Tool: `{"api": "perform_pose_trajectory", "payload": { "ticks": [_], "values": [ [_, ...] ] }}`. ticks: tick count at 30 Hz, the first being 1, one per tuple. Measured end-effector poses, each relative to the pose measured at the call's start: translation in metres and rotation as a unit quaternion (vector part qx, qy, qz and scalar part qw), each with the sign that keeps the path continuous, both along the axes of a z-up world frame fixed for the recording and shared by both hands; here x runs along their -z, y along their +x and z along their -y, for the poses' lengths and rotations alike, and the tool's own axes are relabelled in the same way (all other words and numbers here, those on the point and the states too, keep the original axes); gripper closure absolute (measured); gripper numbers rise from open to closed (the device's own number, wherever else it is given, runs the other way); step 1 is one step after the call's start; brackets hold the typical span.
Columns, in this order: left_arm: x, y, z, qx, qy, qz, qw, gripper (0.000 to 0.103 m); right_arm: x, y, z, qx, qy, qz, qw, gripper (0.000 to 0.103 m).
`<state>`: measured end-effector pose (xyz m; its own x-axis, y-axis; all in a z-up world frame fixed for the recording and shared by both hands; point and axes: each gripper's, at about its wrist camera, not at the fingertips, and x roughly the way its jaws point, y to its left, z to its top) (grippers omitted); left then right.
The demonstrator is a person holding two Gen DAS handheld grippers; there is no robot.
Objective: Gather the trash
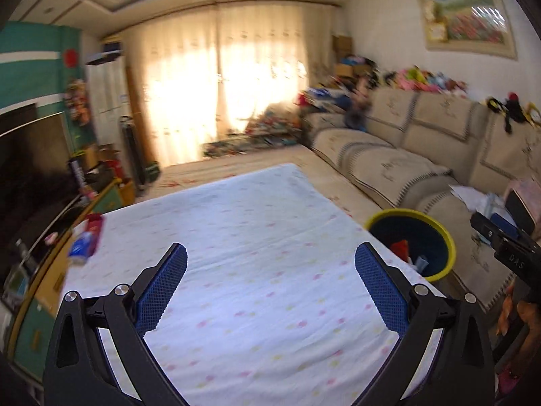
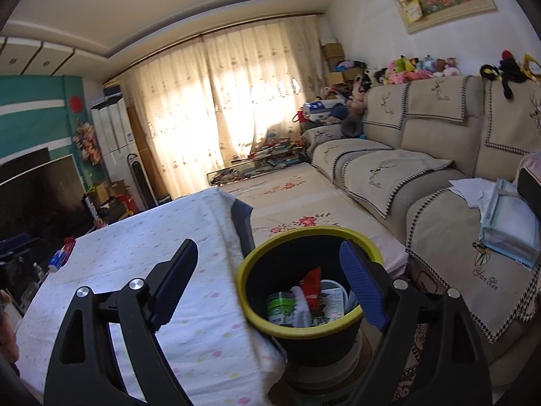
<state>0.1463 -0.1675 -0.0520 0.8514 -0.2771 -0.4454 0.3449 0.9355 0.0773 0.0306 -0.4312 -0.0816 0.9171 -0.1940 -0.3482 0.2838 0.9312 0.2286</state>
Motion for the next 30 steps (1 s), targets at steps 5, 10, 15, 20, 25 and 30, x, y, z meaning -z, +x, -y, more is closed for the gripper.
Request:
{"api": "perform_pose_trajectory", "payload": {
  "ticks": [5, 10, 15, 20, 25, 30],
  "values": [
    [-0.008, -0.041, -0.071, -0.084, -0.020, 0.018, 0.9961, 0.005, -0.018, -0.008, -0.027, -0.030, -0.022, -0.009, 0.999, 0.016],
    [-0.006, -0.071, -0.115, -0.142, -0.007, 0.017, 0.9897, 0.005, -0.039, -0.023, -0.050, -0.042, -0.048, -0.015, 0.998, 0.011],
    [-0.009, -0.093, -0.137, -0.164, -0.025, 0.024, 0.9859, 0.005, -0.051, -0.035, -0.064, -0.050, -0.066, -0.021, 0.996, 0.010],
    [-0.024, -0.107, -0.135, -0.171, -0.031, 0.040, 0.9839, 0.005, -0.054, -0.041, -0.072, -0.054, -0.072, -0.028, 0.996, 0.008],
    [-0.026, -0.107, -0.136, -0.174, -0.032, 0.037, 0.9835, 0.005, -0.052, -0.035, -0.070, -0.057, -0.068, -0.039, 0.995, 0.008],
    [-0.026, -0.105, -0.133, -0.172, -0.032, 0.034, 0.9839, 0.005, -0.051, -0.031, -0.072, -0.056, -0.070, -0.044, 0.995, 0.008]
  ]
}}
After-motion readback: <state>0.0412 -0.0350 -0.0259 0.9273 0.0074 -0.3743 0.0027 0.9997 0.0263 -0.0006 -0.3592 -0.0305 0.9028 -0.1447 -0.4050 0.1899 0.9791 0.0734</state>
